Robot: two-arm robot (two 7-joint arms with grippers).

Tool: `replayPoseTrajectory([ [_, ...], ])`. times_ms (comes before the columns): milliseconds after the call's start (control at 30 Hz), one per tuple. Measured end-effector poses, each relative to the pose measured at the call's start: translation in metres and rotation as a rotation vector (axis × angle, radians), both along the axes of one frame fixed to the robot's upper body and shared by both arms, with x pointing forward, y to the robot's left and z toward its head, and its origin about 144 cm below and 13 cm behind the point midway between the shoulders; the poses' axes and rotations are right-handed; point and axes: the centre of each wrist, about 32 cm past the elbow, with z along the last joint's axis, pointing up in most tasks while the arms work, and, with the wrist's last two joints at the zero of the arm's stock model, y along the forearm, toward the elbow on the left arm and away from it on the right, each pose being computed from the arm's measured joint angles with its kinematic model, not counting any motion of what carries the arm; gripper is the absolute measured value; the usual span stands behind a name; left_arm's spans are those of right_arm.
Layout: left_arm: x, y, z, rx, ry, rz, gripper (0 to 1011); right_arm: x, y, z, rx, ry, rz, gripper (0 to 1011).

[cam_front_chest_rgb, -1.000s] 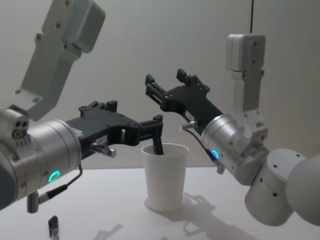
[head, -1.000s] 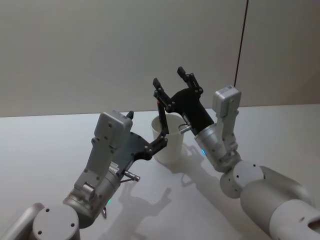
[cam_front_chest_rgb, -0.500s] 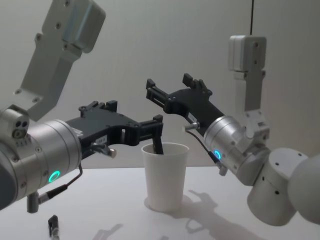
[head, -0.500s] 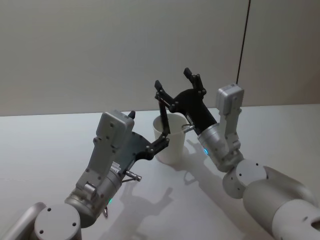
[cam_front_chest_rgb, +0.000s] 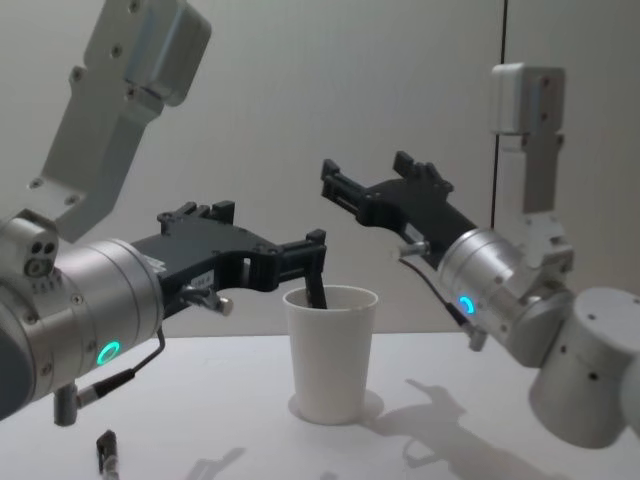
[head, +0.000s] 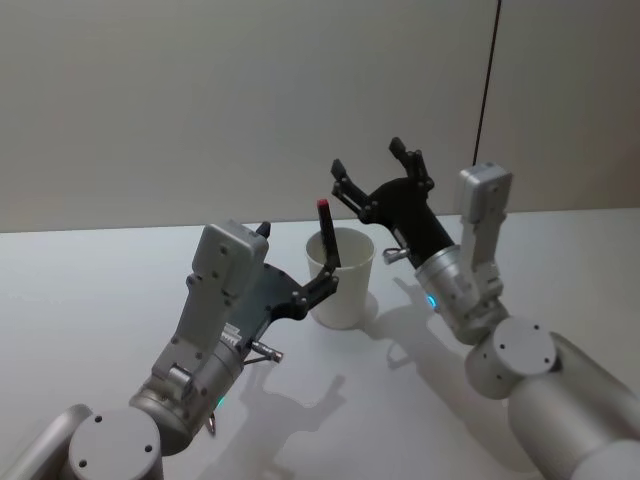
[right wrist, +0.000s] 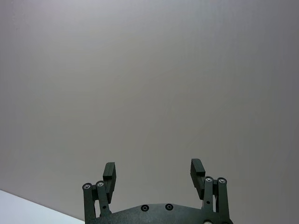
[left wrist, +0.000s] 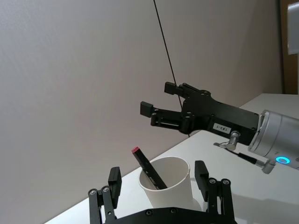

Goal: Place the pen into the pen holder.

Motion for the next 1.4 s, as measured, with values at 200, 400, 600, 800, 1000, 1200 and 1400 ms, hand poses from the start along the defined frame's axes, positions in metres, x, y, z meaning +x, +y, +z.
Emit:
replayPoseTrajectory([
  [200,0.000,0.000,0.000,0.000,0.000,0.000,1000,-0.012,-0.012,0.008,0.000,0.033,-0.018,1002],
  [400,0.000,0.000,0.000,0.000,0.000,0.000,1000,-0.025,-0.025,0.016,-0.007,0.073,-0.043,1002],
  [600,0.000,0.000,0.000,0.000,0.000,0.000,1000,-0.040,-0.039,0.024,-0.020,0.119,-0.075,1002],
  [800,0.000,0.000,0.000,0.000,0.000,0.000,1000,-0.055,-0.054,0.032,-0.036,0.181,-0.119,1002],
  [1000,0.000,0.000,0.000,0.000,0.000,0.000,1000,-0.068,-0.066,0.037,-0.052,0.239,-0.151,1002],
  [1200,0.000,0.000,0.000,0.000,0.000,0.000,1000,-0.081,-0.077,0.040,-0.067,0.304,-0.178,1002],
  [1400,0.000,0.000,0.000,0.000,0.000,0.000,1000,-0.092,-0.088,0.043,-0.082,0.370,-0.197,1002],
])
